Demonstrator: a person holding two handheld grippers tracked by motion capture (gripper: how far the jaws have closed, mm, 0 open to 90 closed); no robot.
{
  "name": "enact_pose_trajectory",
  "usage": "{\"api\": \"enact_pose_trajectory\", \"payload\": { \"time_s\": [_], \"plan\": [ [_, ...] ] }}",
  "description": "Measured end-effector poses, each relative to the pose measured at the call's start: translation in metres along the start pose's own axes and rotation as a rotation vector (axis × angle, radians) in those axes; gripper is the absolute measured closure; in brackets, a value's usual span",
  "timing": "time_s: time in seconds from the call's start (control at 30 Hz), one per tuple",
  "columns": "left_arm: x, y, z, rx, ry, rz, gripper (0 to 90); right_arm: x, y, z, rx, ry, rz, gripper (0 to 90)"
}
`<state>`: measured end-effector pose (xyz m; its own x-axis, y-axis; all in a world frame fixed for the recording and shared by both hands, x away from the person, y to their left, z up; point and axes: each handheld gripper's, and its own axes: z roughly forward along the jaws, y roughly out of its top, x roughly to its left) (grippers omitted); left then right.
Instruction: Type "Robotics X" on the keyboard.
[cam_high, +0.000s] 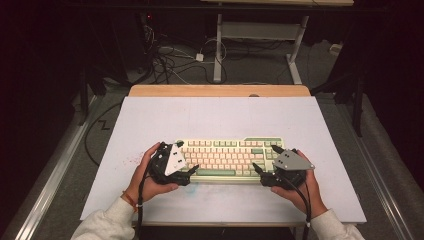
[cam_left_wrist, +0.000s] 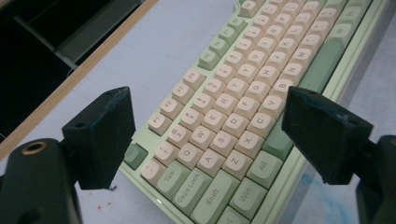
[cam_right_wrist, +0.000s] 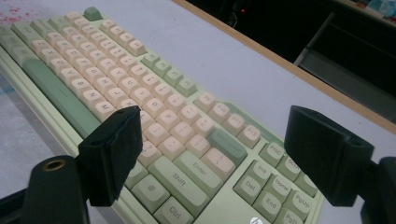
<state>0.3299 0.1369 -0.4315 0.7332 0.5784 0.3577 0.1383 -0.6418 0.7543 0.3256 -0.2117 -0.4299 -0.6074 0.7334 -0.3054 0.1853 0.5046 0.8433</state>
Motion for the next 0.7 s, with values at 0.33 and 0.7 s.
{"api": "enact_pose_trajectory", "payload": {
  "time_s": [0.33,0.7],
  "plan": [
    [-0.001,-0.008,-0.009,0.009,0.013,0.002,16.6,0.003,-0.002,-0.005,0.000,-0.001,-0.012,19.9],
    [-0.001,-0.017,-0.018,0.013,0.024,-0.008,16.5,0.001,-0.007,-0.012,0.007,-0.009,-0.013,19.8]
  ]
}}
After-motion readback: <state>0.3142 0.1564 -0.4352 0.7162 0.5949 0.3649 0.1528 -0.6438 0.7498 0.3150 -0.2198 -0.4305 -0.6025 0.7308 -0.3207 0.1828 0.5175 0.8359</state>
